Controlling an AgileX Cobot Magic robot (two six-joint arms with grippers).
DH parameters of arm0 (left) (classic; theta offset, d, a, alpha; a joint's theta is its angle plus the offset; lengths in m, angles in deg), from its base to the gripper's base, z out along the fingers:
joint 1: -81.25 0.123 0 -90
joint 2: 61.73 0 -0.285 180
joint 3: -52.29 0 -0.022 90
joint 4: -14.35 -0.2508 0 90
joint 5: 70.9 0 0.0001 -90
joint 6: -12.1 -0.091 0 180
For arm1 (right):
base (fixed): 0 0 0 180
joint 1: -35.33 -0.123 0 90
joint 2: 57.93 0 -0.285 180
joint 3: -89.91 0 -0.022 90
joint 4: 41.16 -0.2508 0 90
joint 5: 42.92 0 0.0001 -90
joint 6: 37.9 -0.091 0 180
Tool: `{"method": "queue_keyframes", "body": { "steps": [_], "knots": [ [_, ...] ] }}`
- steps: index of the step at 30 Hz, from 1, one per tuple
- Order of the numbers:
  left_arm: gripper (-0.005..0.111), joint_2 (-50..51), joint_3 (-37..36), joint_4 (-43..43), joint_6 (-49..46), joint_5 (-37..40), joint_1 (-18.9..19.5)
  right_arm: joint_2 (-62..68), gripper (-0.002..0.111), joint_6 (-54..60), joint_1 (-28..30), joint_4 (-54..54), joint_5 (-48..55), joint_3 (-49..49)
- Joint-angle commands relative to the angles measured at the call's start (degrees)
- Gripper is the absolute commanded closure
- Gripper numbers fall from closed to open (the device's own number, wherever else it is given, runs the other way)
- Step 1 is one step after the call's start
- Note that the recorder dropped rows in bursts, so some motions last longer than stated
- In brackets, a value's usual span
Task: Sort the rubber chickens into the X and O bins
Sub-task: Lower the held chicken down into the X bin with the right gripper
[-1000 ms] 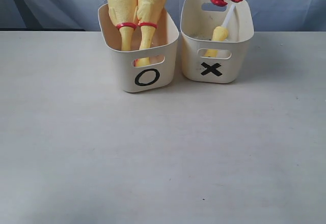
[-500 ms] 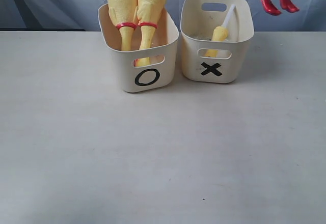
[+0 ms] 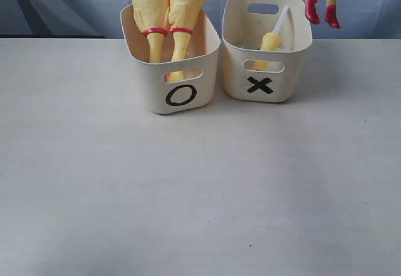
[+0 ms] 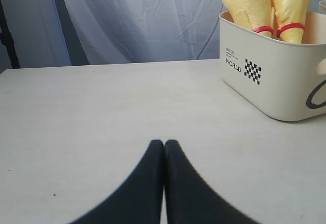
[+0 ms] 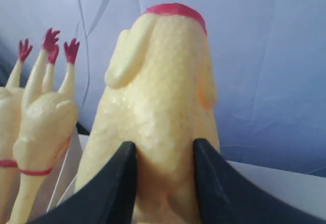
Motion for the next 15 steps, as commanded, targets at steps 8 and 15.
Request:
{"method": "queue_keyframes", "body": {
  "steps": [8,15],
  "knots": [
    [0.107,-0.19,0.21,0.00,0.12,-0.80,-0.34,13.50,0.091,1.83,0.18,-7.01,-11.98,0.31],
    [0.107,-0.19,0.21,0.00,0.12,-0.80,-0.34,15.48,0.091,2.88,-0.30,-6.43,-12.21,4.80]
  ]
}}
